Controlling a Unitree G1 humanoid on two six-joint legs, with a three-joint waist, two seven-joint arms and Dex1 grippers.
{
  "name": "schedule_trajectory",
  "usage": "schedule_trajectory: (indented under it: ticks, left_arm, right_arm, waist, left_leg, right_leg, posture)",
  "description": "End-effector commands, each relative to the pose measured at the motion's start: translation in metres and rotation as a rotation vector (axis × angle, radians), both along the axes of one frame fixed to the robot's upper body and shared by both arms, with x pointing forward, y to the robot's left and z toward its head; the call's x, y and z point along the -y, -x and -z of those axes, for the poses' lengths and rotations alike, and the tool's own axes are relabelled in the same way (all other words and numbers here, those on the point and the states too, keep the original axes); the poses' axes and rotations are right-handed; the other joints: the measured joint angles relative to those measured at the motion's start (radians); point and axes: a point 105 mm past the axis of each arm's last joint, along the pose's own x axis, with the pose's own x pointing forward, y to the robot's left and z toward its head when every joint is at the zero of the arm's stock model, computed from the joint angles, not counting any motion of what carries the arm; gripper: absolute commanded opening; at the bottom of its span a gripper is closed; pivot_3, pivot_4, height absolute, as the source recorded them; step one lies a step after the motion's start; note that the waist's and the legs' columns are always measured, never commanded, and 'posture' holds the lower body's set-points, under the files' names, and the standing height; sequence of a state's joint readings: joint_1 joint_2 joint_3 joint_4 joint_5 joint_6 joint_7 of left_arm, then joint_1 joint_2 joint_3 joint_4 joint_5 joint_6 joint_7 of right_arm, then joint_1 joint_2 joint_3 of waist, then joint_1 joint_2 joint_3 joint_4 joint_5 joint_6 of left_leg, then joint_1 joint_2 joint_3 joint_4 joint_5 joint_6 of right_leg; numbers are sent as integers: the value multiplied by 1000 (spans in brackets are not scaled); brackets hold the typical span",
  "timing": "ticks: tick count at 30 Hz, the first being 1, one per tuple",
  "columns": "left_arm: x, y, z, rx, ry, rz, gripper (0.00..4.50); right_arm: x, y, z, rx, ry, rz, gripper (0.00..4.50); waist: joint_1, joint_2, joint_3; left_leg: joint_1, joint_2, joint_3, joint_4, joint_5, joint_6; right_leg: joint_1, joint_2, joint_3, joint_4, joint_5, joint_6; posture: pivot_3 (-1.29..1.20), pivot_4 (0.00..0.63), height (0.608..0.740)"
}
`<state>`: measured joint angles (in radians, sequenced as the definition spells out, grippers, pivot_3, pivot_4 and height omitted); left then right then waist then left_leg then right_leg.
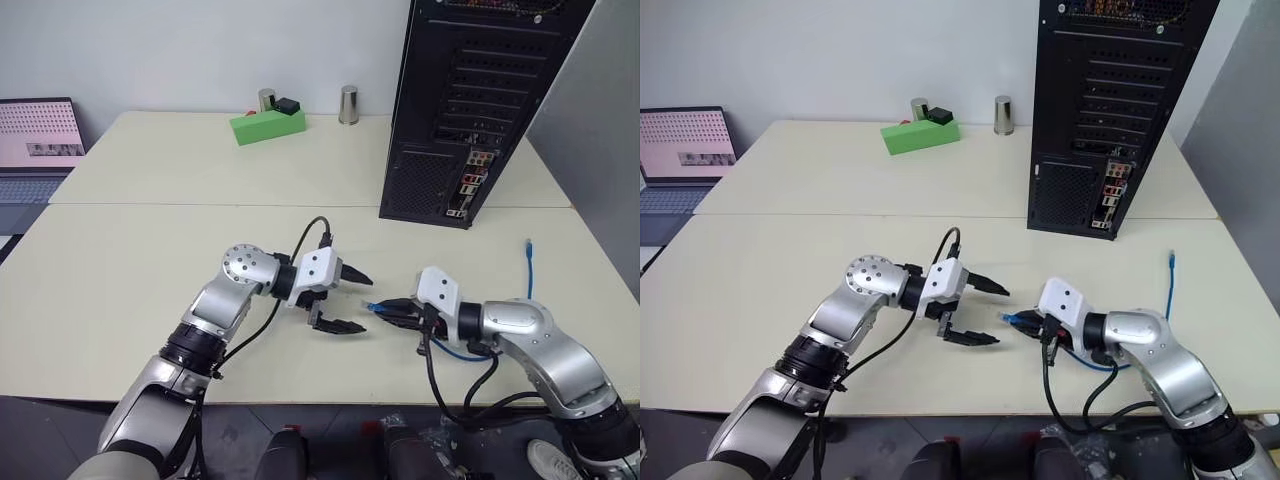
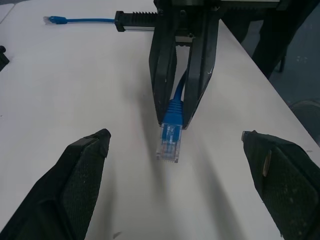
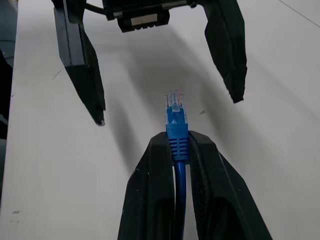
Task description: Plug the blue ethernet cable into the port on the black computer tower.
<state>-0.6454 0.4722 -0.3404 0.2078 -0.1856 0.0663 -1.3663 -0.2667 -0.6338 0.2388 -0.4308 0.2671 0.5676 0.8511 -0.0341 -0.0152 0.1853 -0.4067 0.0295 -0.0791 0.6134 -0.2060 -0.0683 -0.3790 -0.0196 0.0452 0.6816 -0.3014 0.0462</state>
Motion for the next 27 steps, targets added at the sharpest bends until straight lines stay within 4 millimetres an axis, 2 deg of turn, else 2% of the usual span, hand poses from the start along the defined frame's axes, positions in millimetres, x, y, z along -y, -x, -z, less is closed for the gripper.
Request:
schedule_trajectory:
  ticks: [1, 10, 19, 23, 25, 27]
  left_arm:
    - [4, -1, -9, 51, -8, 33, 3959]
    - [4, -10, -9, 92, -22, 19, 2065]
    - [5, -15, -5, 129, -35, 10, 368]
    - [3, -16, -4, 140, -37, 7, 289]
    - [2, -18, -4, 165, -34, 5, 289]
    - [0, -19, -2, 205, -35, 16, 289]
  right_arm:
    - [-7, 4, -12, 40, -8, -45, 152]
    - [-10, 4, -14, 50, -5, -55, 152]
    - [-11, 4, -14, 60, -3, -57, 146]
    - [-7, 3, -11, 60, 19, -49, 146]
    - [-4, 1, -12, 73, 25, -42, 852]
    - [-1, 0, -13, 79, 31, -40, 1302]
  waist:
    - [1, 0, 0]
    - [1, 0, 0]
    - [0, 0, 0]
    - [0, 0, 0]
    - [1, 0, 0]
    - [0, 0, 0]
  left_leg:
    - [0, 0, 0, 0, 0, 0]
    - [0, 0, 0, 0, 0, 0]
    - [0, 0, 0, 0, 0, 0]
    - [0, 0, 0, 0, 0, 0]
    - [0, 0, 0, 0, 0, 0]
    - [0, 0, 0, 0, 0, 0]
  right_leg:
    - [0, 0, 0, 0, 0, 0]
    - [0, 0, 0, 0, 0, 0]
    - [0, 0, 0, 0, 0, 0]
    - [0, 0, 0, 0, 0, 0]
    - [0, 0, 0, 0, 0, 0]
    - [0, 0, 0, 0, 0, 0]
  posture:
    - [0, 150, 740]
    - [0, 150, 740]
    - [0, 150, 740]
    - [0, 150, 740]
    - [0, 150, 740]
    - [0, 150, 740]
